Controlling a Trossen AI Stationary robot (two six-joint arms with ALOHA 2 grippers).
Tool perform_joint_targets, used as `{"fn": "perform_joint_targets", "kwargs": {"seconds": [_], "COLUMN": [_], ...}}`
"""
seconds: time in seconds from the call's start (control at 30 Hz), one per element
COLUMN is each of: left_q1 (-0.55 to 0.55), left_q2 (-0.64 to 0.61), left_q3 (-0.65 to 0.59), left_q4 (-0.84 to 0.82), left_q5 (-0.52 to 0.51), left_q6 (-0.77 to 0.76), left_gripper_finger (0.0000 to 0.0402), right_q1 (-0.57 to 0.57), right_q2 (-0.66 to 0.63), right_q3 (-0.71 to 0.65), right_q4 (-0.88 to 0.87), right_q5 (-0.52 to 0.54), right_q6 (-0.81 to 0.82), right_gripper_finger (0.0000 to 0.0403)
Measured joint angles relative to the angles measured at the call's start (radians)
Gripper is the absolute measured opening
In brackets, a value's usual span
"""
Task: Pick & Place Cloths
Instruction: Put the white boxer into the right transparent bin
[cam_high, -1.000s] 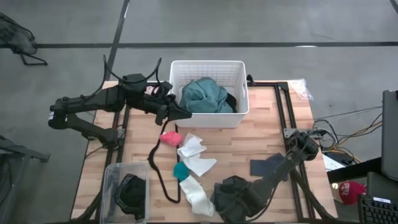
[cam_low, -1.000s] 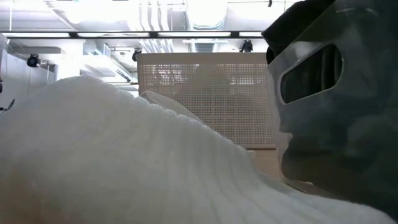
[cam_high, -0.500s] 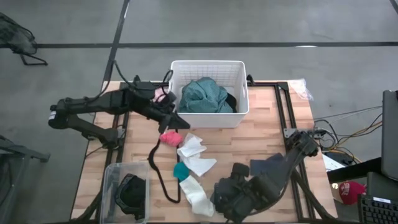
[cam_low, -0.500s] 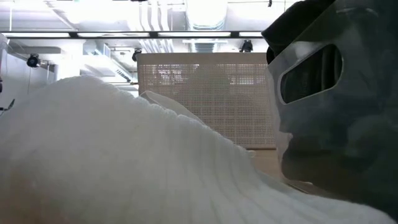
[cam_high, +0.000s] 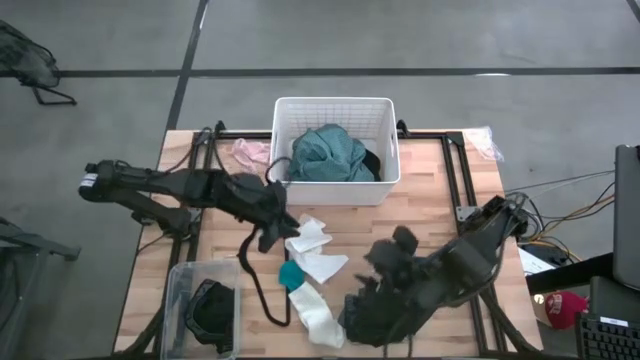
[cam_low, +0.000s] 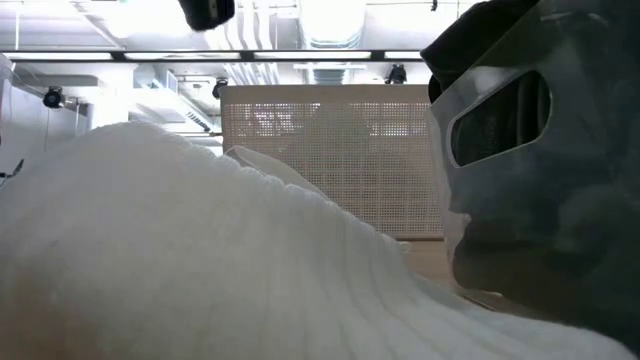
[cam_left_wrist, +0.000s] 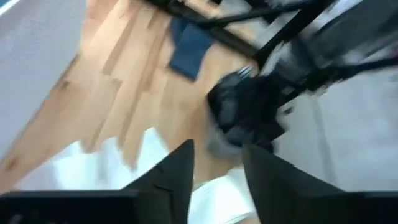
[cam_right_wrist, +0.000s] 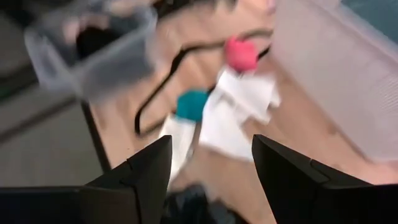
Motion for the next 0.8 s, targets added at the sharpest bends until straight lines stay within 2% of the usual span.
{"fn": "perform_joint_targets", "kwargs": {"seconds": [0.17,0.27,0.5,0.8], "left_q1": [-0.039,-0.044,-0.042,-0.04], "left_q2": [0.033,0.067,0.17,0.332], "left_q3": [-0.077,-0.124,-0.218,-0.271], "left_q4": [0.005,0.004,0.008,0.103], "left_q5": [-0.025,-0.029,-0.1,-0.11], "left_q6": [0.127,0.138,0.215,0.233], "left_gripper_finger": [0.0203,0.0223,0.0225,0.0225], "right_q1": [-0.002,-0.008,-0.038,-0.079], "right_q2": [-0.048,-0.063,-0.068,-0.067], "right_q3": [-0.001,-0.002,-0.003,-0.003], "right_q4": [-0.001,0.0,0.002,0.002], "right_q5": [0.145,0.201,0.226,0.226], "right_q6": [0.041,0.043,0.05,0.024], "right_gripper_finger": [0.023,0.0234,0.0243,0.0228]}}
